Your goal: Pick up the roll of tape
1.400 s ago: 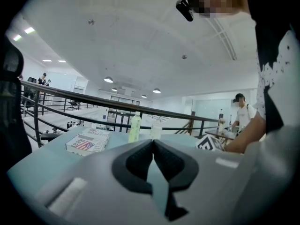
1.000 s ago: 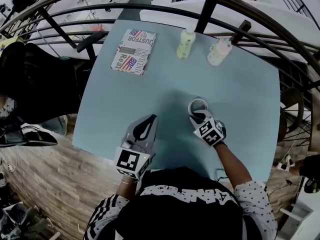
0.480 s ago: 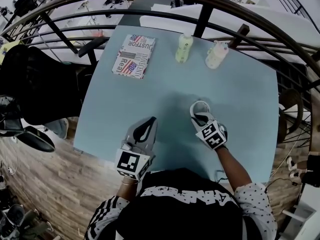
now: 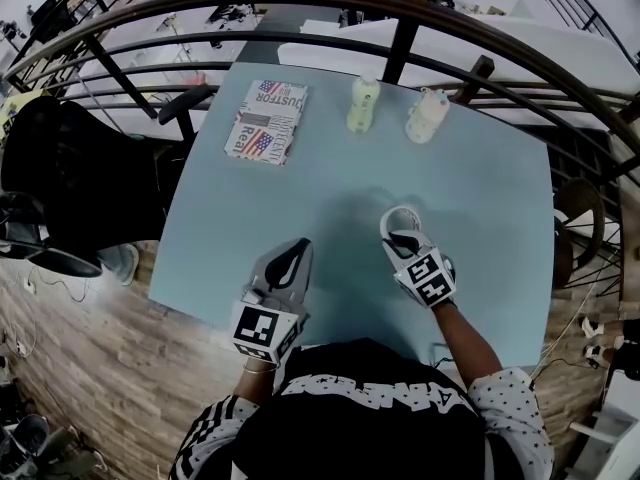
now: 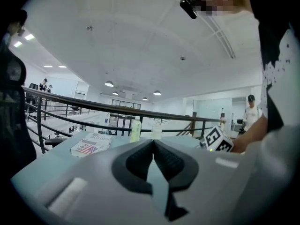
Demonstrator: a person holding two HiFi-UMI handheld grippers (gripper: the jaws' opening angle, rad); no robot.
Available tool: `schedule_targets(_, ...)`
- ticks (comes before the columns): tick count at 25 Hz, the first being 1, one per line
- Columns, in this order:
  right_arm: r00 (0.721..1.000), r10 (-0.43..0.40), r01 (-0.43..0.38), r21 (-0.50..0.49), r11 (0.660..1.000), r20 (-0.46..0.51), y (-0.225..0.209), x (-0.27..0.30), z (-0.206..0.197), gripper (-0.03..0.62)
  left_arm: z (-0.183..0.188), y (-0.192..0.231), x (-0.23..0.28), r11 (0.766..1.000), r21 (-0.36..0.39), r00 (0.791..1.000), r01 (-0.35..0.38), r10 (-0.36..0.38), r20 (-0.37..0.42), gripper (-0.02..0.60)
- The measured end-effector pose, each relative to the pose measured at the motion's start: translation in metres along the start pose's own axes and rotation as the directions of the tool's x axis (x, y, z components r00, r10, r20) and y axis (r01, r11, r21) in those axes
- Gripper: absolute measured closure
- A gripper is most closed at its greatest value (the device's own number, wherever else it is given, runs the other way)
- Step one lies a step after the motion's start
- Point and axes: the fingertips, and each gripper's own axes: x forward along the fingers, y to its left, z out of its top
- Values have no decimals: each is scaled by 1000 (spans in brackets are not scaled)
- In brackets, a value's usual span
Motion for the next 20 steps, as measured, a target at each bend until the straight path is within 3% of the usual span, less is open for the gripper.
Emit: schedule_targets(20, 984, -37, 33, 27, 999, 176, 5, -57, 51, 539, 7, -6, -13, 1000, 10, 1000, -6, 6, 16, 581)
